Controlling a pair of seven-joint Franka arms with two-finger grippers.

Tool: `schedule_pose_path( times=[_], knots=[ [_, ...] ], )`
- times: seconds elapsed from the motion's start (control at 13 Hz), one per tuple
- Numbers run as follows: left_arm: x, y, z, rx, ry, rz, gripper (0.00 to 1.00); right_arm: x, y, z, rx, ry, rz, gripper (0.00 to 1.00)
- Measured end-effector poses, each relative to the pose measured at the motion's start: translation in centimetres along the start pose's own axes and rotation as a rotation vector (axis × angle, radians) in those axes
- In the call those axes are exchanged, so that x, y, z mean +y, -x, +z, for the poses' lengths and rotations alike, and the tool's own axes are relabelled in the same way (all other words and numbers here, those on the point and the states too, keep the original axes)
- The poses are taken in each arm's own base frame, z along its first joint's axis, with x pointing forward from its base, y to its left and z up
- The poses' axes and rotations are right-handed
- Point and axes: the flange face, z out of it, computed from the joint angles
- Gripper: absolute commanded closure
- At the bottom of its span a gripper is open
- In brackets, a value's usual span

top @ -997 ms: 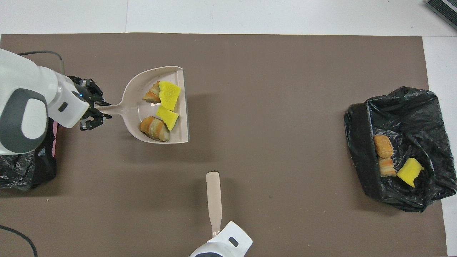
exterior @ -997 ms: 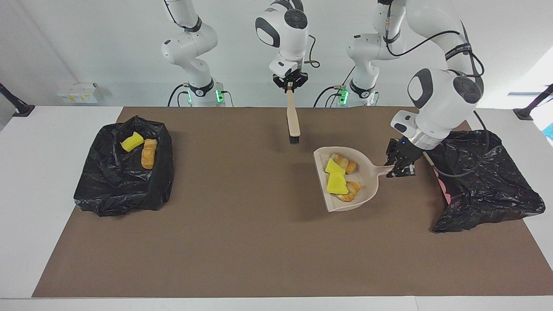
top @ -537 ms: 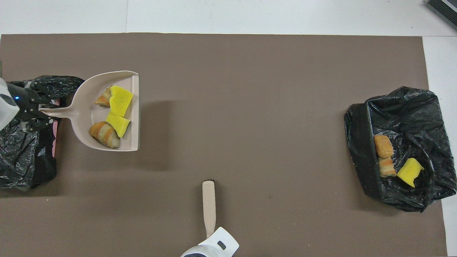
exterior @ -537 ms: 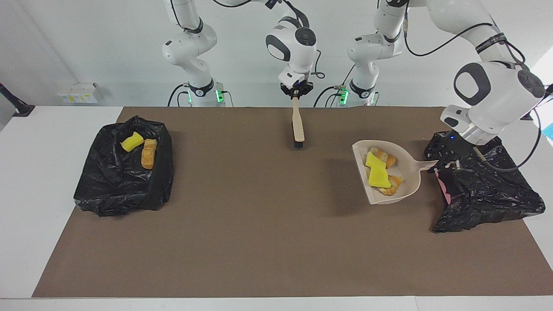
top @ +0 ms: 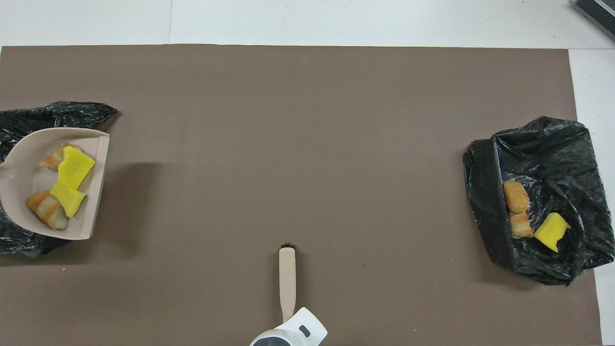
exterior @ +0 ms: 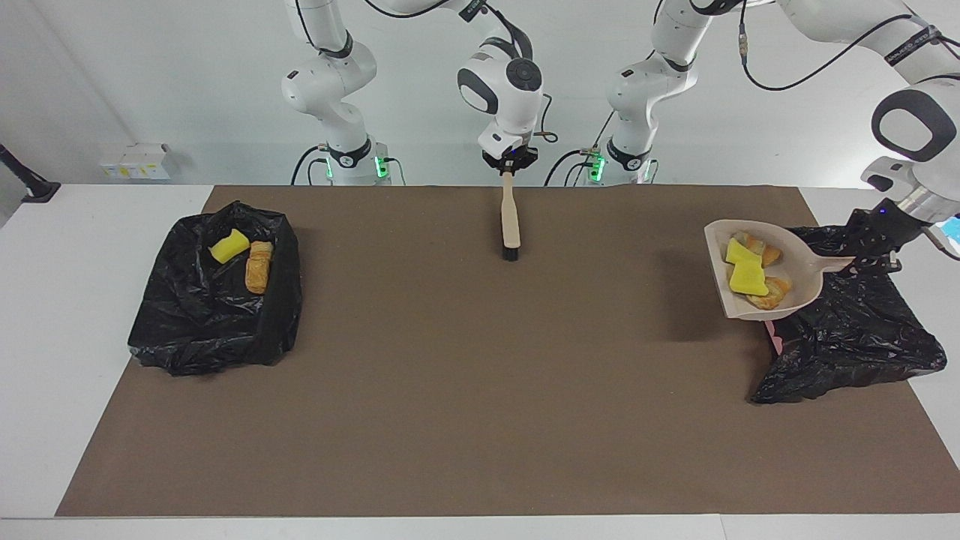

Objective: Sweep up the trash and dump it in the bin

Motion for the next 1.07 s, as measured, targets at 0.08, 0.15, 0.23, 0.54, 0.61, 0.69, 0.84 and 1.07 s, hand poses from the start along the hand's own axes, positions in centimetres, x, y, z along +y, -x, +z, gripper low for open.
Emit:
schedule_pose_path(
  times=[0.08,0.15,0.23,0.54,0.61,0.69,0.84,1.07],
  knots=[
    [0.8,1.6,-0.3,-0.032,-0.006,-0.003,1.0,0.1,-0.2,0.1,-0.006,-0.003,0.004,0.4],
    [1.3,3.1,-0.7,-0.075,-0.015,-0.006,1.0,0.3,-0.4,0.1,-0.008,-0.004,0.003,0.34],
    [1.6,4.4,-1.1,-0.128,-0.014,0.0,1.0,0.4,-0.6,0.0,-0.009,-0.005,0.005,0.25],
    [-0.1,6.6,-3.3,-0.4,0.043,0.106,1.0,0.9,-1.8,-0.4,-0.009,-0.015,0.027,0.0],
    [-0.7,6.8,-3.9,-0.463,0.03,0.134,1.0,1.1,-2.3,-0.7,-0.007,-0.022,0.039,0.0],
    [-1.1,6.9,-4.5,-0.515,0.017,0.159,1.0,1.5,-3.0,-1.3,-0.004,-0.032,0.056,0.0],
    [-1.7,7.0,-5.9,-0.61,-0.005,0.199,1.0,2.9,-4.9,-4.1,0.01,-0.065,0.099,0.0],
    [-3.1,5.0,-9.4,-0.8,-0.015,0.309,1.0,7.4,-7.3,-11.0,0.013,-0.095,0.181,0.0]
  ],
)
